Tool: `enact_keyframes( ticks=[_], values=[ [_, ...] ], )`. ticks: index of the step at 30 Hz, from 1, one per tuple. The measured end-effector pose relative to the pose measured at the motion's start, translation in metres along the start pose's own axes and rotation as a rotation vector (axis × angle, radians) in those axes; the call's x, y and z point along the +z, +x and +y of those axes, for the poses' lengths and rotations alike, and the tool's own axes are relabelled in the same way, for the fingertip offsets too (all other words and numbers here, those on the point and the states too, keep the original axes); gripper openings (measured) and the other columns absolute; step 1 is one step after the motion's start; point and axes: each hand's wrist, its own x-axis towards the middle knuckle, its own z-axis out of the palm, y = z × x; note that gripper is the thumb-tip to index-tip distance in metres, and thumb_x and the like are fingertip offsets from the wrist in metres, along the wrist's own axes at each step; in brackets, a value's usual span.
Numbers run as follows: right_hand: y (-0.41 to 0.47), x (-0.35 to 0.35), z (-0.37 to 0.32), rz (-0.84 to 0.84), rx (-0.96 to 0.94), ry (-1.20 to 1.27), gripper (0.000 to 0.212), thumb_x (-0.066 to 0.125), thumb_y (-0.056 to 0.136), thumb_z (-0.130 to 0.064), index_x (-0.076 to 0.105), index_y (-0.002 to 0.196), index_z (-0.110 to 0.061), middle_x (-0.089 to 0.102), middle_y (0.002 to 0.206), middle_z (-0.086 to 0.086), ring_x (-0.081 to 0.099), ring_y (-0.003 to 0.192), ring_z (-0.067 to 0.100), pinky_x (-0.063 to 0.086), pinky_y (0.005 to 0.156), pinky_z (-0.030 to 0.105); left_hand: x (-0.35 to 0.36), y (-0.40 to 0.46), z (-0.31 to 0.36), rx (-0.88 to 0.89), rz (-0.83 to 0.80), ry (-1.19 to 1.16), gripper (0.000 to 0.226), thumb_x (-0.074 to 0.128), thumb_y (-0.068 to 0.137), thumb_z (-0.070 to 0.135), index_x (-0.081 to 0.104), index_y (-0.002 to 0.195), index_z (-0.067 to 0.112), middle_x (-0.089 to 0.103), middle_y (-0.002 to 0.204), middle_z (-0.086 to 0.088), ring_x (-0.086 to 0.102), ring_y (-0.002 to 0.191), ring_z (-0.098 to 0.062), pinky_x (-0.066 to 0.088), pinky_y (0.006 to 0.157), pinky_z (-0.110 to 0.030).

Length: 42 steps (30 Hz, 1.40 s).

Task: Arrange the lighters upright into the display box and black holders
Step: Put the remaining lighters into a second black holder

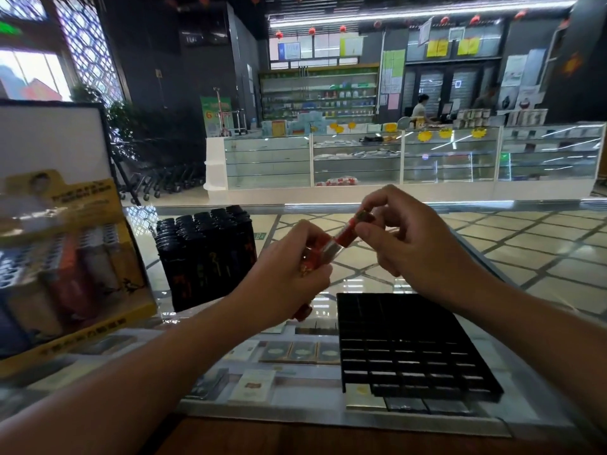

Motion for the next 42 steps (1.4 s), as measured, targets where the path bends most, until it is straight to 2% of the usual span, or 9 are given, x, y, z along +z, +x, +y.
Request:
enact_keyframes(
  ticks=[3, 5, 9, 14, 19, 27, 35, 37, 42],
  values=[
    [-0.001, 0.002, -0.005, 0.087, 0.055, 0.129, 0.005, 0.063, 0.095, -0.014, 0.062, 0.098, -0.017, 0.056, 0.077, 0.014, 0.043, 0.047, 0.01, 0.036, 0.044, 0.019, 0.002, -0.001, 0.003, 0.02, 0.099, -0.059, 0.029, 0.068, 0.088, 0.007, 0.052, 0.1, 0.028, 0.061, 0.075, 0.01, 0.056, 0.058, 0.0, 0.048, 0.059, -0.02],
    [-0.001, 0.003, -0.005, 0.126, 0.082, 0.183, 0.006, 0.063, 0.094, -0.01, 0.062, 0.097, -0.016, 0.058, 0.08, 0.016, 0.043, 0.048, 0.012, 0.034, 0.043, 0.022, 0.001, 0.0, 0.003, 0.005, 0.134, -0.09, 0.029, 0.071, 0.087, 0.01, 0.053, 0.103, 0.027, 0.065, 0.079, 0.005, 0.057, 0.058, -0.001, 0.049, 0.06, -0.022],
    [0.0, 0.0, -0.004, 0.205, 0.14, 0.306, 0.005, 0.063, 0.093, -0.009, 0.064, 0.097, -0.011, 0.056, 0.066, 0.0, 0.041, 0.049, 0.012, 0.035, 0.047, 0.025, -0.003, -0.001, 0.003, -0.021, 0.167, -0.1, 0.026, 0.078, 0.082, 0.018, 0.061, 0.097, 0.031, 0.065, 0.073, 0.007, 0.058, 0.055, -0.003, 0.048, 0.058, -0.023],
    [0.004, -0.013, -0.009, 0.204, 0.231, 0.488, 0.009, 0.06, 0.093, -0.011, 0.066, 0.1, -0.007, 0.046, 0.061, 0.002, 0.033, 0.045, 0.009, 0.027, 0.045, 0.023, -0.008, -0.006, 0.021, -0.058, 0.12, -0.504, 0.016, 0.076, 0.07, 0.027, 0.071, 0.085, 0.023, 0.054, 0.056, -0.003, 0.046, 0.045, -0.016, 0.041, 0.044, -0.026],
    [0.0, -0.018, -0.015, 0.152, 0.231, 0.494, 0.009, 0.066, 0.082, -0.016, 0.069, 0.088, -0.01, 0.041, 0.062, 0.009, 0.03, 0.044, 0.01, 0.027, 0.039, 0.02, -0.014, -0.012, 0.027, -0.106, 0.03, -0.703, 0.036, 0.076, 0.068, 0.029, 0.068, 0.09, 0.002, 0.046, 0.06, -0.01, 0.036, 0.039, -0.015, 0.036, 0.04, -0.021],
    [-0.01, -0.012, -0.025, 0.057, 0.201, 0.449, 0.026, 0.068, 0.072, -0.025, 0.069, 0.09, -0.007, 0.053, 0.055, 0.002, 0.036, 0.042, 0.01, 0.029, 0.037, 0.02, -0.017, -0.02, 0.03, -0.108, -0.176, -0.413, 0.022, 0.076, 0.071, 0.034, 0.072, 0.08, 0.014, 0.062, 0.06, -0.008, 0.046, 0.043, -0.016, 0.041, 0.044, -0.026],
    [-0.01, -0.008, -0.022, 0.009, 0.234, 0.372, 0.028, 0.069, 0.078, -0.021, 0.067, 0.1, -0.005, 0.071, 0.082, 0.007, 0.06, 0.059, 0.018, 0.051, 0.052, 0.028, -0.009, -0.018, 0.029, -0.142, -0.06, -0.41, 0.021, 0.075, 0.076, 0.031, 0.069, 0.079, 0.012, 0.057, 0.058, -0.01, 0.046, 0.044, -0.018, 0.043, 0.046, -0.027],
    [-0.009, -0.013, -0.018, 0.062, 0.246, 0.292, 0.017, 0.069, 0.085, -0.012, 0.068, 0.101, -0.007, 0.073, 0.086, 0.005, 0.067, 0.065, 0.02, 0.056, 0.059, 0.029, -0.014, -0.017, 0.028, -0.116, -0.036, -0.246, 0.015, 0.076, 0.08, 0.026, 0.068, 0.078, 0.013, 0.061, 0.057, -0.002, 0.052, 0.043, -0.013, 0.044, 0.042, -0.023],
    [-0.011, -0.014, -0.008, 0.042, 0.163, -0.104, 0.021, 0.075, 0.083, -0.015, 0.068, 0.103, -0.012, 0.074, 0.085, -0.003, 0.072, 0.07, 0.012, 0.06, 0.068, 0.026, -0.021, -0.019, 0.023, -0.001, -0.231, 0.245, 0.014, 0.081, 0.075, 0.038, 0.067, 0.077, 0.034, 0.07, 0.074, 0.016, 0.066, 0.062, 0.0, 0.049, 0.06, -0.012]
  ],
)
